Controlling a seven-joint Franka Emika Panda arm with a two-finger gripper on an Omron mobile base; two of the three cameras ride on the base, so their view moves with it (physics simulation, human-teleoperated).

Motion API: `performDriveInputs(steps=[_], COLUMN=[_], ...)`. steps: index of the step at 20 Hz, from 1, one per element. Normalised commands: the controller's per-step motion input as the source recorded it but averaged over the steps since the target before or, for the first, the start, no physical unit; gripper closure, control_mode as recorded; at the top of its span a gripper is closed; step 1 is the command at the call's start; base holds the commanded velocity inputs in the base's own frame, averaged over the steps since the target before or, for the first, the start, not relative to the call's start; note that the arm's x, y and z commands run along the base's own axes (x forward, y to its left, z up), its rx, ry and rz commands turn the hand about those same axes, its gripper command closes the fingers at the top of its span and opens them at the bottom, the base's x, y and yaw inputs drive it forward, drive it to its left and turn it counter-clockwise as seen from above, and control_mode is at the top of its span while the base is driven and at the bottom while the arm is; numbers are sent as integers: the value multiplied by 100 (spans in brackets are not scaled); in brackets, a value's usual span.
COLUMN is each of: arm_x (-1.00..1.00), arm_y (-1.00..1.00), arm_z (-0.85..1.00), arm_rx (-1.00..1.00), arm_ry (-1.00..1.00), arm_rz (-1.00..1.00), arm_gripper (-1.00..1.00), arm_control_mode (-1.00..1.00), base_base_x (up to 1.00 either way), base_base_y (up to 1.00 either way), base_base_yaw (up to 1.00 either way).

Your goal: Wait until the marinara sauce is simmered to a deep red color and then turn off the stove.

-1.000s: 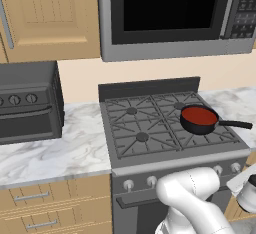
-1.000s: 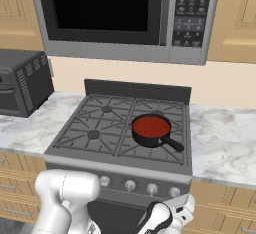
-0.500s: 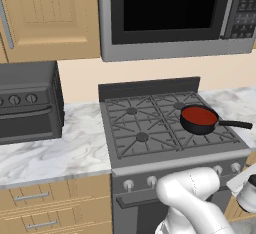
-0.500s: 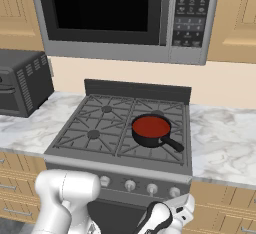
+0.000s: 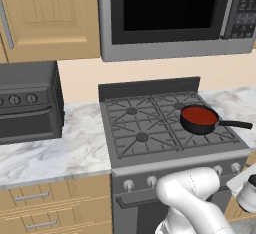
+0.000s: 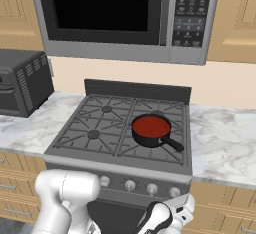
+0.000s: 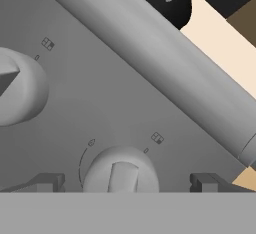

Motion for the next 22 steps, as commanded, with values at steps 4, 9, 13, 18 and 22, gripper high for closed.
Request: performDriveInputs(steps=[4, 9, 13, 18, 22], arm_x=[0, 0, 0, 0, 0], arm_y=[0, 0, 0, 0, 0], arm_z=[0, 0, 0, 0, 0], arm_rx=[0, 0, 0, 0, 0], arm_ry=[0, 0, 0, 0, 0], arm_rz=[0, 0, 0, 0, 0], arm_gripper=[-100, -100, -100, -100, -100], arm_control_mode=[-100, -100, -100, -100, -100], base_base_x=[0, 0, 0, 0, 0], base_base_y=[0, 0, 0, 0, 0], base_base_yaw=[0, 0, 0, 0, 0])
